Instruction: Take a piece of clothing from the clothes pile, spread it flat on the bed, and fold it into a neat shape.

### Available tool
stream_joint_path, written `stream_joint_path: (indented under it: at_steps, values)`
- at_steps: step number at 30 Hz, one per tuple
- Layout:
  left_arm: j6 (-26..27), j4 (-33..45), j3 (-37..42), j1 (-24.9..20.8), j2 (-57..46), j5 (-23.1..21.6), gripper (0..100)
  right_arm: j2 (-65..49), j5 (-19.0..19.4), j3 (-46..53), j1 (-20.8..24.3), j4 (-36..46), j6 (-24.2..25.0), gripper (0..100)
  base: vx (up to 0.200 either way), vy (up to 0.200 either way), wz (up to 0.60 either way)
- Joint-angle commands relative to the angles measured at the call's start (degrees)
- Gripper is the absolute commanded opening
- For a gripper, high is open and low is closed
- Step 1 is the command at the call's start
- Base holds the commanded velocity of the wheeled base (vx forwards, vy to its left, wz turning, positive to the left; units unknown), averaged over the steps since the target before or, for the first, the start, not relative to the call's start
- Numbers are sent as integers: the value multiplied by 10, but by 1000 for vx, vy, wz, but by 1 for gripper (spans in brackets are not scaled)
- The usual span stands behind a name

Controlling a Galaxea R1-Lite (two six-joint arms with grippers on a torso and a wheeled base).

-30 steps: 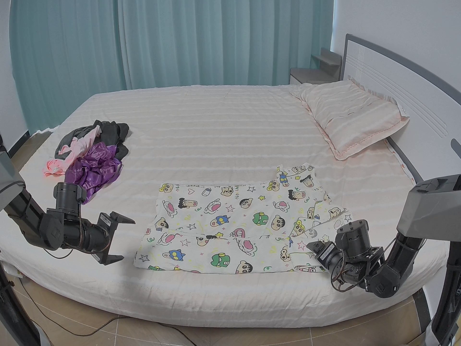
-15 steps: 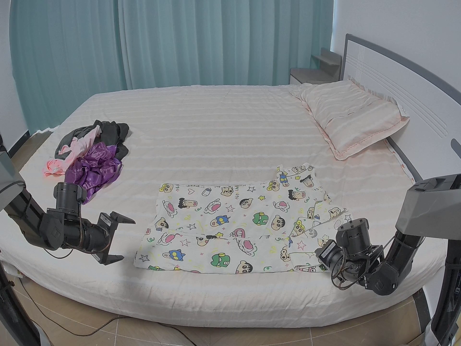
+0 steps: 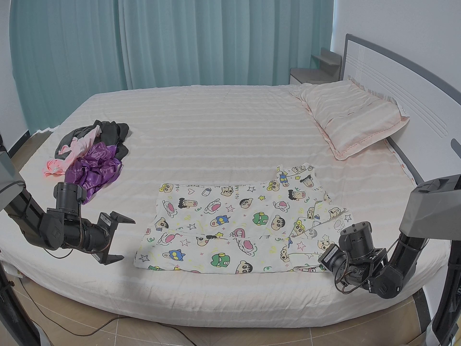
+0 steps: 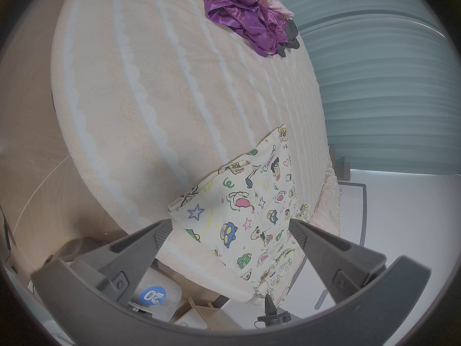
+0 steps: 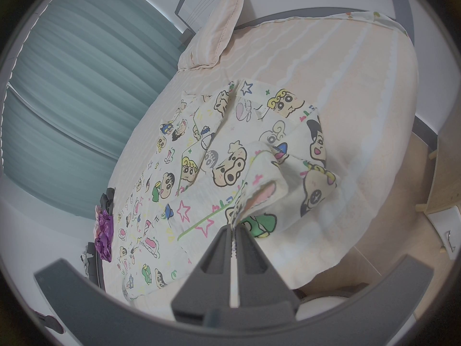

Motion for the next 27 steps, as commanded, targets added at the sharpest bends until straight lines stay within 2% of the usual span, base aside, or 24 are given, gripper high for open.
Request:
stream_joint_path:
  at_steps: [1,17,18,27]
  values:
    - [0,0,0,0,1,0,100,-29,0,20,8,0,0,0,0,0,0]
    - [0,0,1,0,1,1,100,-34,1,43,25,0,-7,0,0,0,0]
    - [0,-1,1,-1,1,1,100,-34,1,42,24,0,-7,100,0,0,0]
    - [-4,-6,2,0,-3,2,100,-39,8,46,23,-1,-8,100,0,0,0]
